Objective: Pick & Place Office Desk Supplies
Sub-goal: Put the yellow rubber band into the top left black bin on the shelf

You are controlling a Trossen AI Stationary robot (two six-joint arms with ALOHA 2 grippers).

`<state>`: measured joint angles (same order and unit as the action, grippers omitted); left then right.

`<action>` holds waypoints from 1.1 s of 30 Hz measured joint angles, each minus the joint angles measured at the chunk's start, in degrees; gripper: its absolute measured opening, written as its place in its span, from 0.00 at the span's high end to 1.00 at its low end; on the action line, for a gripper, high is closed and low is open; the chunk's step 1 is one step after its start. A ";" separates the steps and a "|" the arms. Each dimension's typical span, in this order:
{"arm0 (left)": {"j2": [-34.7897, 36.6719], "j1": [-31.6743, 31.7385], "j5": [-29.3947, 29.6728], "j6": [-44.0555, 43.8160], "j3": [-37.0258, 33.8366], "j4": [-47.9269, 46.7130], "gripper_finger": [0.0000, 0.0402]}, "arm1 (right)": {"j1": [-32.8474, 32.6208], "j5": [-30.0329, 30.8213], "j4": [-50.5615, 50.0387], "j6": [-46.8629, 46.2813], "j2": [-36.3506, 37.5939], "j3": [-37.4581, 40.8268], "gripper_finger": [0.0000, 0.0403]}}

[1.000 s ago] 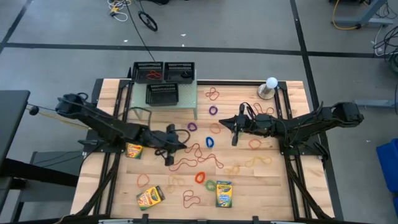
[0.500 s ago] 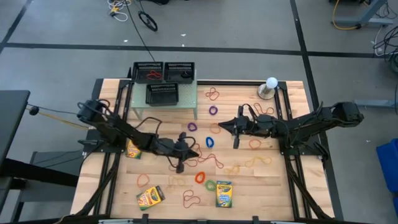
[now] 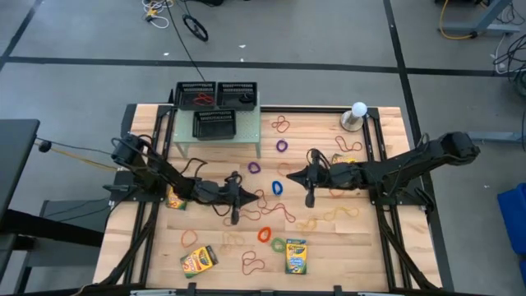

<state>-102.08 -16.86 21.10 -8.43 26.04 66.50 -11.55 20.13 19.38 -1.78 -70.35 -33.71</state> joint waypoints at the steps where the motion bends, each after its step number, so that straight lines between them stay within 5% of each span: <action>1: 0.00 0.09 0.07 -0.67 -0.45 0.43 0.98 | -0.41 0.89 -2.58 -0.96 0.02 -1.03 0.98; 8: 0.00 1.57 -0.05 -1.10 0.37 -0.36 0.96 | -3.45 6.01 -12.89 -11.35 0.02 -3.62 0.98; 17: 0.00 4.86 -0.30 2.39 0.47 -0.33 0.97 | -9.26 11.89 -38.74 -34.09 -0.25 -10.04 0.98; 25: 0.00 6.14 -0.36 1.82 0.47 -0.33 0.97 | -12.41 10.61 -57.50 -49.09 -5.49 -17.81 0.98; 33: 0.02 6.14 -0.36 2.47 0.47 -0.38 0.97 | -16.26 2.83 -67.77 -57.56 -13.50 -25.45 0.94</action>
<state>-102.06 -10.72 20.74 -5.97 26.50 66.12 -27.81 22.96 -48.39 -59.34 -83.84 -59.16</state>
